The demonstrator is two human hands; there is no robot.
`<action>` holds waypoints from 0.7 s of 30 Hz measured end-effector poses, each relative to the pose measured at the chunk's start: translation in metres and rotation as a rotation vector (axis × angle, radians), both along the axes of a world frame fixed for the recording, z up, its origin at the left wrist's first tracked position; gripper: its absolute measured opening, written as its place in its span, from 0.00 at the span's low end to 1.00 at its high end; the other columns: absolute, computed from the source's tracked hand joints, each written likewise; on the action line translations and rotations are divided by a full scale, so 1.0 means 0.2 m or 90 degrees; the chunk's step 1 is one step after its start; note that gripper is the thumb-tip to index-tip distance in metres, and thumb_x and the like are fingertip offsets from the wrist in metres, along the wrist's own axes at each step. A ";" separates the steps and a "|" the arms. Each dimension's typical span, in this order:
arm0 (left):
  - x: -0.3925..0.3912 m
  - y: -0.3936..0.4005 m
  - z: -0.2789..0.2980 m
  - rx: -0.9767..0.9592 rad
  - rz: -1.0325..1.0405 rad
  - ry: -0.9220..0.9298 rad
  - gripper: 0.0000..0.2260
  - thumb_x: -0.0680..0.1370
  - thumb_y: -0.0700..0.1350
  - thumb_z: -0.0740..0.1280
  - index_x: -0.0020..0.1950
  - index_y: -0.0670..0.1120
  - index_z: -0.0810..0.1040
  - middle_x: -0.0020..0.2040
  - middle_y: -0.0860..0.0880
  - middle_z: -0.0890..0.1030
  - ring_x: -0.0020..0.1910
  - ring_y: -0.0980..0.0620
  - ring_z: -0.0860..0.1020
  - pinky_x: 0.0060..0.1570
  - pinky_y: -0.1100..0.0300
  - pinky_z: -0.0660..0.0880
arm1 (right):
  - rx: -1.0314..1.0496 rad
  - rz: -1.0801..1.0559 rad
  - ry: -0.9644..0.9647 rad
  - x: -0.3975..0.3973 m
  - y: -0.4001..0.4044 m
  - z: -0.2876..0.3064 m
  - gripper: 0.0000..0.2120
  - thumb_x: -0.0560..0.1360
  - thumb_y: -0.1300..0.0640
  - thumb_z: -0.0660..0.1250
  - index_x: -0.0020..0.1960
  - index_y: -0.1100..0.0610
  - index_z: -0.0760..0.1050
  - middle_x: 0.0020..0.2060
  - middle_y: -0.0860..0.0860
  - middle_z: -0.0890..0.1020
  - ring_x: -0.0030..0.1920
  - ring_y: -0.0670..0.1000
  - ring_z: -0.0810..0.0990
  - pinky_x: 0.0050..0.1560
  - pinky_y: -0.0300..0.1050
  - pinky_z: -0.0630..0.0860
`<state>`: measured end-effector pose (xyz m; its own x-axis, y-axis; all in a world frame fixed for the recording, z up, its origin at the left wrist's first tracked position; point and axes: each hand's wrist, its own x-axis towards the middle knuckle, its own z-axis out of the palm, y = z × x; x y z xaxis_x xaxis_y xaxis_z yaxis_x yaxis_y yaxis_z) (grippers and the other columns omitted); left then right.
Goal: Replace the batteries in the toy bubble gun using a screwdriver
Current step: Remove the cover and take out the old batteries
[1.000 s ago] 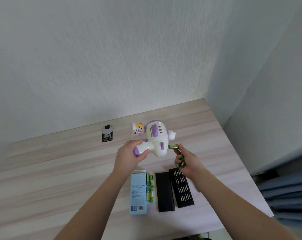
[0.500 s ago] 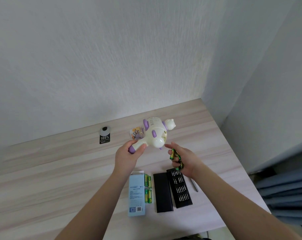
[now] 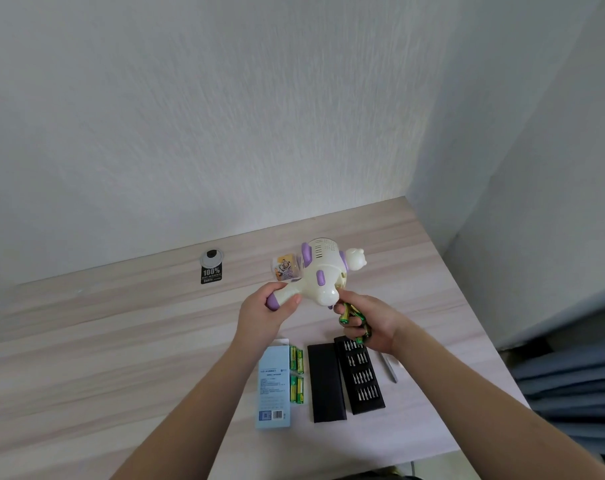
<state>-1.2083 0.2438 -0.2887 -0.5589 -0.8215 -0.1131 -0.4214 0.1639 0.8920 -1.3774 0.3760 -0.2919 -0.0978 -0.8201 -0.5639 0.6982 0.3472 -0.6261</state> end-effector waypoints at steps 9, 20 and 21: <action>-0.02 -0.03 -0.04 -0.060 -0.075 -0.101 0.16 0.74 0.53 0.72 0.59 0.53 0.76 0.39 0.53 0.72 0.38 0.58 0.72 0.42 0.66 0.68 | 0.073 -0.059 0.070 0.03 -0.01 -0.04 0.07 0.75 0.56 0.65 0.40 0.58 0.71 0.33 0.49 0.74 0.25 0.45 0.62 0.23 0.37 0.56; -0.11 0.05 -0.10 -0.090 -0.162 -0.092 0.27 0.78 0.54 0.66 0.75 0.57 0.62 0.63 0.53 0.72 0.60 0.56 0.72 0.60 0.60 0.68 | 0.223 -0.025 0.440 -0.03 0.00 -0.06 0.12 0.74 0.54 0.66 0.35 0.61 0.78 0.30 0.53 0.76 0.23 0.47 0.67 0.24 0.37 0.63; -0.13 0.05 -0.11 -0.078 -0.175 -0.107 0.28 0.78 0.55 0.66 0.76 0.58 0.60 0.63 0.53 0.72 0.60 0.56 0.72 0.60 0.58 0.69 | 0.234 -0.016 0.468 -0.03 -0.01 -0.06 0.12 0.74 0.56 0.65 0.34 0.60 0.77 0.28 0.52 0.76 0.22 0.47 0.67 0.23 0.36 0.64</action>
<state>-1.2342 0.2547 -0.3099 -0.7428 -0.6563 -0.1324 -0.4862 0.3928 0.7806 -1.3833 0.3742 -0.3047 -0.5624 -0.5883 -0.5810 0.1646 0.6090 -0.7759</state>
